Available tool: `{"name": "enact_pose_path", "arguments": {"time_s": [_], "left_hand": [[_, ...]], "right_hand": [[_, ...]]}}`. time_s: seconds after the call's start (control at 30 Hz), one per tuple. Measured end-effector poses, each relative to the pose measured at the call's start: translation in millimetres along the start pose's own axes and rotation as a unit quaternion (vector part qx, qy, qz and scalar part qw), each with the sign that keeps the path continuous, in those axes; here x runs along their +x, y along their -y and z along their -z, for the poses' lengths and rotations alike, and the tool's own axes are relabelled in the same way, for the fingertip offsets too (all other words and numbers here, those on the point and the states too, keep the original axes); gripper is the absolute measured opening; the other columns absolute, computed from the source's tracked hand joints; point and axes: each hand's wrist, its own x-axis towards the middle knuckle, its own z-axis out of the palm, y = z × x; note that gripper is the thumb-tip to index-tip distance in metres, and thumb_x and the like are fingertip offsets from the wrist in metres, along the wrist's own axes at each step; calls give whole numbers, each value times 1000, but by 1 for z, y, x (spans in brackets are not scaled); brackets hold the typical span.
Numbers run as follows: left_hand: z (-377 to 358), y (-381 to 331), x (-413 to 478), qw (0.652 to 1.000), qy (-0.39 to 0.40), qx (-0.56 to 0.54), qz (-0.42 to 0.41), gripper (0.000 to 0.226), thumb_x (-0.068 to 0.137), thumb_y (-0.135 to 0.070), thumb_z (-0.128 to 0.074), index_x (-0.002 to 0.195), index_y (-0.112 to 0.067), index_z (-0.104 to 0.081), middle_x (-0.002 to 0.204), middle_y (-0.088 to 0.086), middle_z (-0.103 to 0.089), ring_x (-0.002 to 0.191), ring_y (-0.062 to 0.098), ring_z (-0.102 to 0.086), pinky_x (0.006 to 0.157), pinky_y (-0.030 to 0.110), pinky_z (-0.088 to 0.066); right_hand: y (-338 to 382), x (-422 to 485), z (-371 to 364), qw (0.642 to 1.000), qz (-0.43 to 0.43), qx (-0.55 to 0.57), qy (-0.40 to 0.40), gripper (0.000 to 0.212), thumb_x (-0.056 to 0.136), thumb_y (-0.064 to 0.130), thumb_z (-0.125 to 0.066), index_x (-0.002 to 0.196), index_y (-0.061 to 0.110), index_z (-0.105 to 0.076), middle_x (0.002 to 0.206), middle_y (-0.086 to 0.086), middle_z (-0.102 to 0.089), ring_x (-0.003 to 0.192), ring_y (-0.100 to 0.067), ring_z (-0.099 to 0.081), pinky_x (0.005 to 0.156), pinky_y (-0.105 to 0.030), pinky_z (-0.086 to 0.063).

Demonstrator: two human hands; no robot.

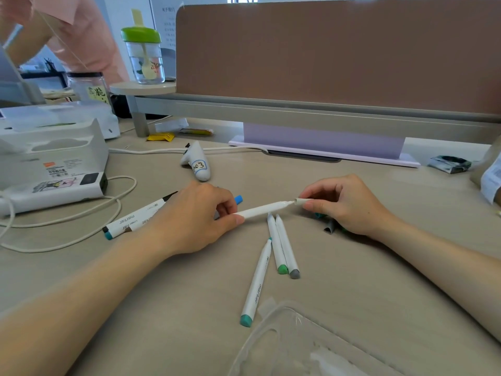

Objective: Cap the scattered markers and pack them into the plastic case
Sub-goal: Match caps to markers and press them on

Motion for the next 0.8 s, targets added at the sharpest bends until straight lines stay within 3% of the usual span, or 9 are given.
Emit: {"name": "enact_pose_path", "arguments": {"time_s": [0.1, 0.23, 0.37, 0.47, 0.63, 0.8], "left_hand": [[0, -1, 0, 1000, -2, 4, -5, 19, 87, -48, -66, 89, -29, -71, 77, -14, -64, 64, -8, -52, 65, 25, -45], [-1, -3, -1, 1000, -10, -6, -18, 19, 87, -46, -67, 89, -28, -71, 73, -17, -62, 70, -10, -52, 62, 23, -42], [-1, -4, -2, 999, -27, -22, -27, 16, 86, -44, -68, 89, -29, -71, 66, -23, -56, 70, -10, -52, 57, 18, -34], [0, -6, -3, 998, -44, -38, -34, 12, 86, -41, -70, 88, -29, -72, 59, -24, -53, 69, -7, -52, 54, 13, -29], [2, -9, -4, 996, -65, -38, -50, 12, 84, -37, -73, 88, -26, -74, 56, -21, -51, 62, 6, -54, 56, 12, -34], [2, -11, -6, 994, -74, -49, -63, 12, 84, -33, -75, 90, -23, -76, 61, -17, -58, 61, 6, -56, 60, 15, -43]], "right_hand": [[0, 0, -1, 1000, 5, -4, -1, 14, 83, 9, -76, 84, 23, -76, 81, 2, -76, 70, -15, -67, 66, -28, -56], [3, -1, -2, 999, 20, -19, 16, 16, 82, 10, -77, 84, 25, -76, 81, 9, -75, 71, -5, -66, 68, -17, -50], [5, 0, -4, 999, 44, 5, 8, 14, 78, 3, -79, 83, 16, -77, 87, -1, -74, 81, -18, -68, 76, -27, -54], [7, 1, -3, 998, 42, 39, -11, 19, 76, -2, -79, 81, 16, -75, 83, 0, -72, 75, -16, -66, 73, -26, -53], [12, -1, -5, 998, 16, 63, -17, 19, 74, -3, -80, 78, 15, -75, 76, 3, -74, 68, -8, -65, 69, -20, -53], [16, -1, -4, 997, 12, 75, -33, 18, 73, -6, -79, 77, 11, -76, 75, -3, -74, 66, -11, -65, 66, -23, -54]]}}
